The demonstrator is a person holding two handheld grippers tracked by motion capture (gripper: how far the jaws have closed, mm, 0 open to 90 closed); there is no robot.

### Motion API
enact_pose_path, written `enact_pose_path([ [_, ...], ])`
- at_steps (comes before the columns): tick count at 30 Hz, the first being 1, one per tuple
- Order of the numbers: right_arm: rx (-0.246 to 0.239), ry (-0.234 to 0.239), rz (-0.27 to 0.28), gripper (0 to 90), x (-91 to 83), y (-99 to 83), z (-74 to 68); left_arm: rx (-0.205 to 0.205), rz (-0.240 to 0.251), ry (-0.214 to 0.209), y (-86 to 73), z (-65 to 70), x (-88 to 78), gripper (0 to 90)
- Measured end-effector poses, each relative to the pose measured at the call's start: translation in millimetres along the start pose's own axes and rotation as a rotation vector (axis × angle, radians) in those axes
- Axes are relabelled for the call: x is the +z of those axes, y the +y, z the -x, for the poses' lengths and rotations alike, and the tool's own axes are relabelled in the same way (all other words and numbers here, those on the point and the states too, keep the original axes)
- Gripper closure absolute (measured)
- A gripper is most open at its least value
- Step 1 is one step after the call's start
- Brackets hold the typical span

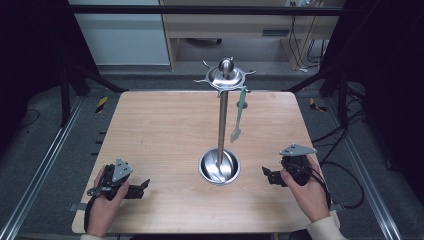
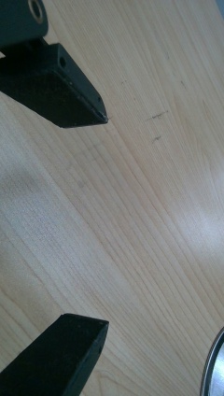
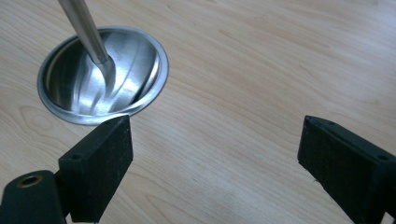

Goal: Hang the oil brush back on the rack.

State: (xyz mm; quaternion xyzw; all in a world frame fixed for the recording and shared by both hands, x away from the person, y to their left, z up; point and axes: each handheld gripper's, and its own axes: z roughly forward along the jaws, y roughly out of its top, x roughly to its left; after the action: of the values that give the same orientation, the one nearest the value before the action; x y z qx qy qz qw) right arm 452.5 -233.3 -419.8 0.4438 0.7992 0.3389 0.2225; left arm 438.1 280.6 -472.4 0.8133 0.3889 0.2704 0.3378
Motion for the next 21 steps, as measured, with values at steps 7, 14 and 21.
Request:
enact_pose_path([
  [7,0.012,0.006,-0.046,10.9,21.5,-5.7,5.8,0.0,0.0,0.0,0.1,0.4,0.3,2.6],
  [14,0.02,0.01,-0.069,11.0,37.1,-5.6,9.2,0.0,0.0,0.0,0.0,0.3,0.4,2.6],
  [21,0.019,0.006,-0.079,11.0,49.5,-3.0,10.0,0.001,-0.001,-0.002,-0.1,0.1,0.4,2.6],
])
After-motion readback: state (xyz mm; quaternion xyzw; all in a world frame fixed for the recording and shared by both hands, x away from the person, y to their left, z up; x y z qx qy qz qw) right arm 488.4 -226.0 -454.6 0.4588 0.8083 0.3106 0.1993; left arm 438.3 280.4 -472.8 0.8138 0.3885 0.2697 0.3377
